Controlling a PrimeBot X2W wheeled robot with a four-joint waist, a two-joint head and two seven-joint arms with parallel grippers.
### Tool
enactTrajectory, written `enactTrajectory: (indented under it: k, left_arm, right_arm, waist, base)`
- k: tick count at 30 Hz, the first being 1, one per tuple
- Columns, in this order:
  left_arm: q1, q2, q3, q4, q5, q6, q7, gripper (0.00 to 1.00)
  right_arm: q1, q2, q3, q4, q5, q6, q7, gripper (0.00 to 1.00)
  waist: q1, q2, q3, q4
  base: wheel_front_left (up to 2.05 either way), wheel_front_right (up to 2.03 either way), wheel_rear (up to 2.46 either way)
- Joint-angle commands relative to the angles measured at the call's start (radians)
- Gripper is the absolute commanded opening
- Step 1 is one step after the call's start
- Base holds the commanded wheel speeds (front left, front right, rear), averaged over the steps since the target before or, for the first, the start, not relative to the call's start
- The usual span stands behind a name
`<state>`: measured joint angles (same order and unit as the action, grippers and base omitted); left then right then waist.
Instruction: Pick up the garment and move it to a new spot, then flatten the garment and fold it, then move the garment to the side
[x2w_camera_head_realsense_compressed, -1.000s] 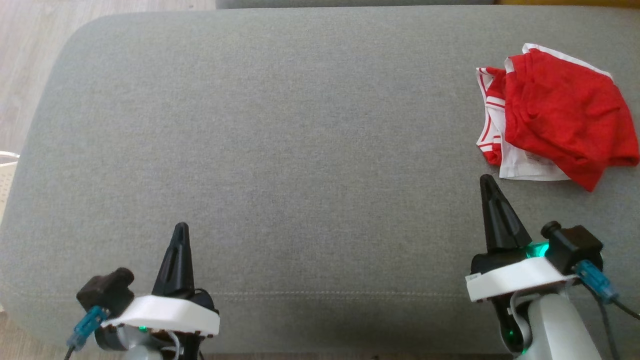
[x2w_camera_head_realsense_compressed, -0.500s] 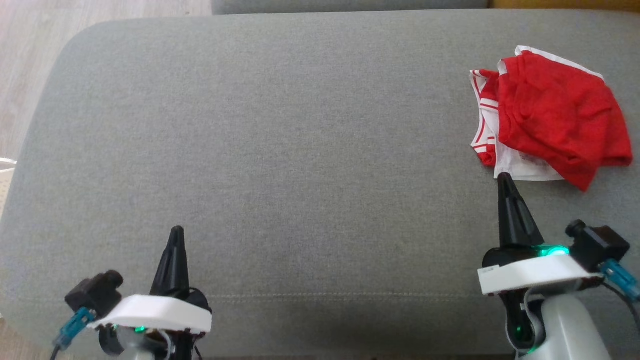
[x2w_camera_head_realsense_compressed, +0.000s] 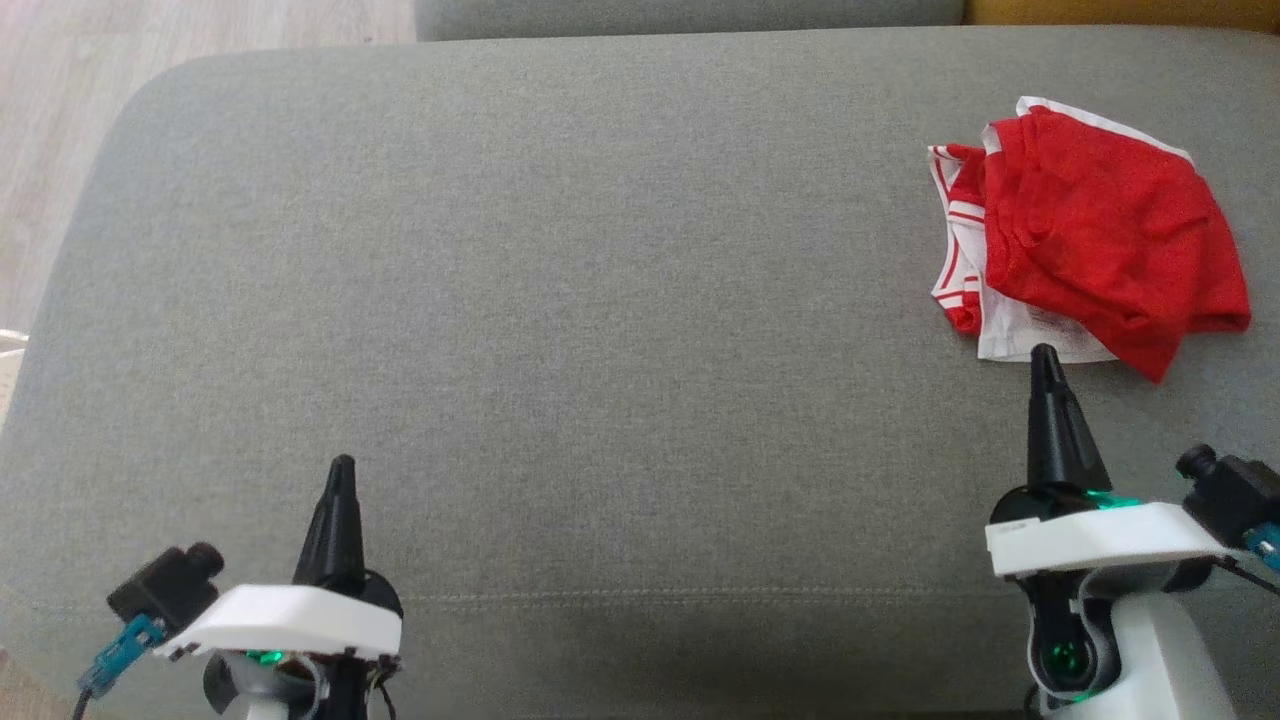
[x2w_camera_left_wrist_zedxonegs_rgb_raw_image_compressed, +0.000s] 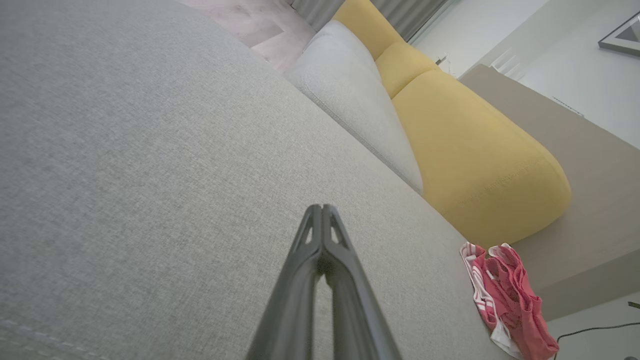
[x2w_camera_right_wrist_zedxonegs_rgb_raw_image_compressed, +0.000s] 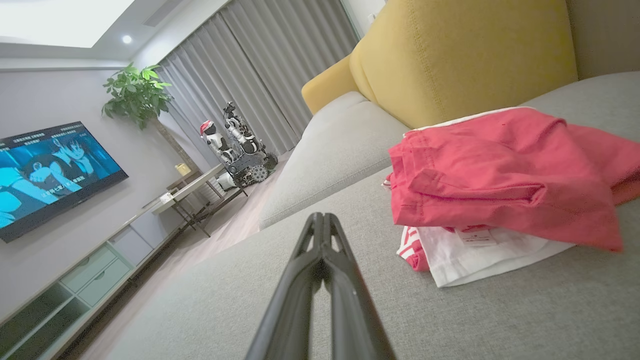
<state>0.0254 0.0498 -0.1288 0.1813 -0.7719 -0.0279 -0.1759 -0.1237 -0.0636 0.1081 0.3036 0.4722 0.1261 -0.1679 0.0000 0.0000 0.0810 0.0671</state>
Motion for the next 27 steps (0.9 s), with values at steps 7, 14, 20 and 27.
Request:
enactTrajectory:
  k: [7,14,20,27]
  left_arm:
    - [-0.055,0.018,0.032,-0.020,-0.086,-0.018,0.023,0.00]
    - [-0.061,0.021,0.045,-0.014,-0.155,-0.025,0.042,0.00]
    - [-0.068,0.022,0.059,-0.007,-0.223,-0.032,0.061,0.00]
    - [-0.074,0.024,0.072,0.000,-0.291,-0.039,0.081,0.00]
  right_arm:
    - [-0.021,-0.016,-0.011,-0.041,0.119,0.002,0.023,0.00]
    - [-0.017,-0.017,-0.024,-0.043,0.211,0.002,0.040,0.00]
    - [-0.014,-0.018,-0.037,-0.045,0.302,0.002,0.059,0.00]
    - [-0.010,-0.019,-0.051,-0.047,0.393,0.002,0.078,0.00]
  waist:
    - [0.0000,0.0000,-0.007,-0.006]
    - [0.0000,0.0000,-0.013,-0.011]
    - [0.0000,0.0000,-0.019,-0.016]
    - [0.0000,0.0000,-0.025,-0.022]
  base:
    - [0.00,0.00,0.00]
    - [0.00,0.00,0.00]
    - [0.00,0.00,0.00]
    - [0.00,0.00,0.00]
